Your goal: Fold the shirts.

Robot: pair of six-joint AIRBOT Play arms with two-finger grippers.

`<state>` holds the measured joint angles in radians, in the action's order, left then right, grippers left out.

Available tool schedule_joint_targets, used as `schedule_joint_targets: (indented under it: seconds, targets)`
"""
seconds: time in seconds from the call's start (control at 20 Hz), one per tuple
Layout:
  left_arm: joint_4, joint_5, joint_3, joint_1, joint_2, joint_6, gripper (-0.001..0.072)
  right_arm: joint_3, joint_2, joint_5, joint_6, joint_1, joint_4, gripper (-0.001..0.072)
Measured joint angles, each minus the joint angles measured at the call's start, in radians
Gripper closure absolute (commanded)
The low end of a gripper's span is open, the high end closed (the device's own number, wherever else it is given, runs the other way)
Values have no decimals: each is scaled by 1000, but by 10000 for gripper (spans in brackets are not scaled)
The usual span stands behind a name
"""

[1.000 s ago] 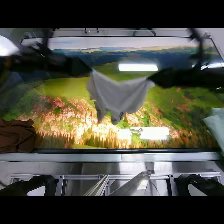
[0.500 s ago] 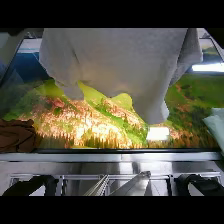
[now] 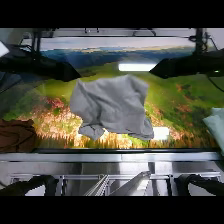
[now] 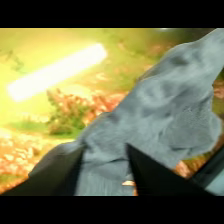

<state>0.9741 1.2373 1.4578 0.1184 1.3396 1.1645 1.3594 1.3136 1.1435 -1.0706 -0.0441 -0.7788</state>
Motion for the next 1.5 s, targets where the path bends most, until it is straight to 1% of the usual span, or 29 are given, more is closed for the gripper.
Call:
schedule_joint_targets:
  seconds: [0.1, 0.15, 0.2, 0.35, 0.4, 0.45, 0.5, 0.55, 0.7, 0.75, 0.85, 1.0, 1.05, 1.1, 1.15, 1.2, 1.25, 1.3, 1.35, 1.4, 1.45, 1.5]
  targets:
    - [19, -22, 8, -31, 85, -14, -2, -5, 70, 8, -16, 26, 0, 390]
    - [31, -19, 26, -53, 127, -18, -1, -6, 90, 24, -25, 47, -5, 440]
    - [38, -1, 46, -76, 163, -21, -1, -9, 105, 56, -36, 71, -11, 467]
    - [45, 90, 100, -143, 264, -26, -1, -81, 101, 177, -68, 140, -28, 463]
    - [49, 116, 109, -161, 293, -29, -1, -134, 82, 203, -83, 156, -31, 449]
    - [51, 138, 116, -177, 323, -32, -1, -204, 49, 217, -90, 166, -32, 343]
    - [53, 159, 121, -188, 351, -37, -1, -278, 11, 220, -105, 172, -33, 271]
    - [53, 177, 125, -196, 380, -40, 0, -364, -36, 212, -119, 175, -34, 264]
    - [55, 195, 130, -205, 454, -48, 0, -600, -174, 125, -187, 182, -33, 258]
    - [55, 192, 131, -203, 474, -51, 0, -676, -215, 86, -209, 182, -26, 223]
    - [54, 169, 133, -190, 503, -55, 0, -801, -267, 2, -237, 182, 17, 218]
    - [54, 109, 133, -158, 525, -58, 0, -916, -274, -110, -249, 154, 78, 218]
    - [54, 105, 133, -156, 526, -58, 0, -922, -271, -117, -251, 150, 82, 218]
    - [50, 69, 133, -131, 532, -59, 0, -953, -238, -175, -255, 115, 109, 218]
    - [50, 50, 133, -117, 534, -59, 1, -962, -216, -203, -257, 95, 129, 231]
    - [50, 32, 133, -103, 536, -59, 5, -969, -191, -220, -249, 76, 158, 337]
    - [51, 17, 133, -92, 536, -59, 75, -974, -166, -243, -219, 59, 199, 462]
    - [51, 5, 133, -79, 537, -59, 199, -979, -143, -256, -182, 47, 238, 525]
    - [51, -8, 133, -70, 537, -60, 315, -981, -127, -277, -138, 39, 282, 640]
    - [51, -21, 133, -63, 538, -60, 448, -981, -114, -287, -87, 33, 340, 691]
    - [51, -34, 133, -59, 538, -60, 630, -978, -108, -292, -48, 29, 382, 692]
    - [53, -45, 133, -56, 538, -60, 684, -970, -104, -294, -12, 26, 416, 692]
